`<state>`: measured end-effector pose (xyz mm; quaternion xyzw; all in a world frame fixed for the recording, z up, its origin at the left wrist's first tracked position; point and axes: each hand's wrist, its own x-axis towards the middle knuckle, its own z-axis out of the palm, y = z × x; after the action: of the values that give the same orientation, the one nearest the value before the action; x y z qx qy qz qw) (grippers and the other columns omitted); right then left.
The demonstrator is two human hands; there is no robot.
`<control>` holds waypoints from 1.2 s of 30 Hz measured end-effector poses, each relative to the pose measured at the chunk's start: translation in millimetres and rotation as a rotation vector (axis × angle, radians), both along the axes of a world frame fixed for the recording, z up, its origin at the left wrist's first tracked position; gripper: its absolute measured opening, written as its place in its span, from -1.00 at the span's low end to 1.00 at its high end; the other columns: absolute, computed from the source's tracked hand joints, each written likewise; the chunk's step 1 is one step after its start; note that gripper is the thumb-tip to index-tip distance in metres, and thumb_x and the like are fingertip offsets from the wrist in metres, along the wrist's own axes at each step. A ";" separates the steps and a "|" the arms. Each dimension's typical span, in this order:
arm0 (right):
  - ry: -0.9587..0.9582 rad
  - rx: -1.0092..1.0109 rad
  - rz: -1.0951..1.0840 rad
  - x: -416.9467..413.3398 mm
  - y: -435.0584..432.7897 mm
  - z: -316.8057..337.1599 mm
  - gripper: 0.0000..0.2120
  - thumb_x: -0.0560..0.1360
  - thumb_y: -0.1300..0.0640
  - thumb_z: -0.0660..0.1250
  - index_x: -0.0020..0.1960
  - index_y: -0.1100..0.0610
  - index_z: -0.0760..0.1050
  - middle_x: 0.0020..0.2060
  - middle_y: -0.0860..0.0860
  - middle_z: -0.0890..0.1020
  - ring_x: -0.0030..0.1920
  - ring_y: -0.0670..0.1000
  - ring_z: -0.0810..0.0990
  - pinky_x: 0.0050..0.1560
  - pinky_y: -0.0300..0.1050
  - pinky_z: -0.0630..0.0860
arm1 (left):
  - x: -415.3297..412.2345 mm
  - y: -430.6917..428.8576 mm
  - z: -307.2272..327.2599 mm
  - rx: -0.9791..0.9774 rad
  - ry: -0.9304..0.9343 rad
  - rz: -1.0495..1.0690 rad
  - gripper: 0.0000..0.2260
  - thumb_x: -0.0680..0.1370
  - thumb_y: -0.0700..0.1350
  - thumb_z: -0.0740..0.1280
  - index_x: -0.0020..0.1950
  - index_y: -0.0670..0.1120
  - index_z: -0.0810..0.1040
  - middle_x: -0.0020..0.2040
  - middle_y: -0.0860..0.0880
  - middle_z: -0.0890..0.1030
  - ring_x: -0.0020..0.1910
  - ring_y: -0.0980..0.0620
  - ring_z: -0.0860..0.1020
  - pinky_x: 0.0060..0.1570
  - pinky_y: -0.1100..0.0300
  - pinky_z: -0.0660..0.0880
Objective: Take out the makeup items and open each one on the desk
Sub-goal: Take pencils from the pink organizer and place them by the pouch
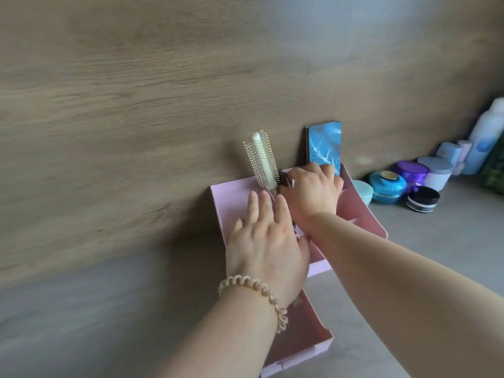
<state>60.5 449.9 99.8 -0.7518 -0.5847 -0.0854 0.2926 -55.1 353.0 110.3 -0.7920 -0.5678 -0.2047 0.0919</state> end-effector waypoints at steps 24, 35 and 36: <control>0.571 0.409 0.183 49.6 -140.1 32.3 -0.90 0.45 0.13 0.38 -0.13 0.18 0.60 -0.26 -0.03 0.66 -0.20 -0.06 0.58 -0.13 -0.22 0.47 | -2.0 -6.6 2.3 -0.085 0.071 -0.063 -0.31 0.49 0.26 0.15 0.52 0.02 0.02 0.54 -0.01 0.14 0.53 -0.04 0.04 0.37 -0.03 0.15; 0.774 0.328 0.023 117.9 -334.1 29.8 -0.89 0.42 0.21 0.44 -0.21 0.03 0.59 -0.28 -0.05 0.67 -0.19 -0.11 0.62 -0.07 -0.18 0.51 | 119.5 -172.0 5.2 -0.366 -0.398 -0.579 -0.58 0.52 0.07 0.28 0.37 0.09 0.38 0.34 0.05 0.49 0.42 0.05 0.31 0.35 0.06 0.22; 0.801 0.341 -0.002 127.1 -358.1 30.9 -0.90 0.42 0.22 0.43 -0.23 0.06 0.59 -0.29 -0.01 0.68 -0.20 -0.07 0.63 -0.07 -0.13 0.52 | 131.8 -192.4 6.1 -0.441 -0.479 -0.626 -0.68 0.53 0.02 0.29 0.29 0.10 0.48 0.22 0.07 0.58 0.29 0.11 0.45 0.26 0.11 0.37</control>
<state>187.6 91.9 130.7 -0.6668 -0.4018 0.1175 0.6165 76.7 160.6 116.4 -0.8565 -0.3363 -0.2742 -0.2795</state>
